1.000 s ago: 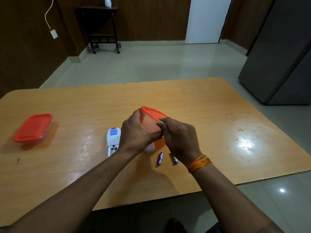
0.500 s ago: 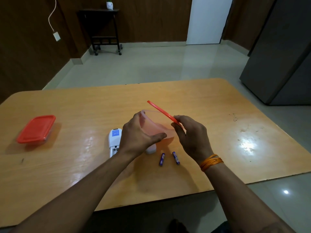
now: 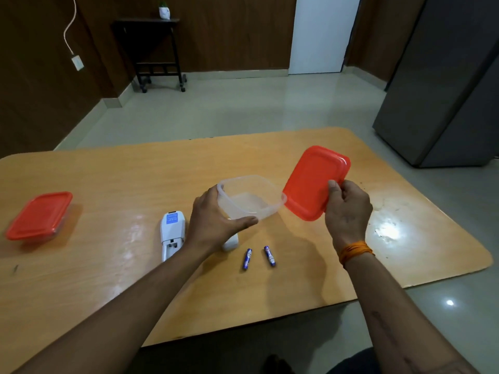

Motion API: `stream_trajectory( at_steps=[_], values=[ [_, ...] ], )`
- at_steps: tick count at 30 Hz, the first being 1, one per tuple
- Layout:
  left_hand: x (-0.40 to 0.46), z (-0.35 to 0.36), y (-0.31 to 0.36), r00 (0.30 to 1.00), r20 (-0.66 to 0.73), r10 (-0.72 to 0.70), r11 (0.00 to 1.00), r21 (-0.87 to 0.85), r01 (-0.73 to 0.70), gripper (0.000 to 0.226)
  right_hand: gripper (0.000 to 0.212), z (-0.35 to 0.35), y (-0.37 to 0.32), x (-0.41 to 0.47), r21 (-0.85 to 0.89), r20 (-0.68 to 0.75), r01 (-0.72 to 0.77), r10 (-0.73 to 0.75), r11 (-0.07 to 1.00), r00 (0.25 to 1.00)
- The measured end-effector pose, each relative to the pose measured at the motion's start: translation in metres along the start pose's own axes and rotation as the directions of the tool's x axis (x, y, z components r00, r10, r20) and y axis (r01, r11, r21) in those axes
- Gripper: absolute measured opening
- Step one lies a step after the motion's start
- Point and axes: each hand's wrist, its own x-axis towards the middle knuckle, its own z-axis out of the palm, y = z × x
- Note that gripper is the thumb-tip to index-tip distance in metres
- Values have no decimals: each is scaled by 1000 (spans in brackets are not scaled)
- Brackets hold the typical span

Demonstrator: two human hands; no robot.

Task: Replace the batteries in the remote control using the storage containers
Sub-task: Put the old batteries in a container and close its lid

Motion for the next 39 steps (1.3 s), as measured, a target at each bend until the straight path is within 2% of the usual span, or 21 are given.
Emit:
stream_trajectory(
  at_steps=[4,10,17,20,24,26,28,31,35,39],
  values=[
    [1,12,3,997,-38,-68,979,192,74,108,42,-11,13,2,-67,1,-158,158,985,987],
    [3,25,10,994,-16,-109,938,330,108,106,35,-20,18,-1,-275,88,-222,255,935,963],
    [2,25,12,986,35,-160,917,375,135,107,32,-18,13,-8,-517,136,-66,158,853,978],
    [0,21,14,985,46,-167,925,352,140,116,35,-18,9,-9,-582,160,-8,124,813,979],
    [-8,11,21,994,21,-108,949,299,97,120,36,-22,7,-12,-638,184,53,85,768,979],
    [-14,6,26,1000,-17,-5,956,293,10,109,36,-22,2,-15,-628,196,98,34,772,980],
    [-23,0,32,994,-23,111,950,295,-99,82,36,-21,-7,-22,-579,225,167,-41,798,974],
    [-36,-8,44,991,96,95,954,277,-118,36,39,-21,-22,-40,-458,387,269,-83,847,919],
    [-45,-5,48,949,315,-17,908,401,-117,28,45,-16,-36,-65,-372,596,299,-21,879,803],
    [-47,2,39,929,367,-56,853,501,-147,21,37,-2,-39,-82,-435,704,365,58,823,708]
  ],
)
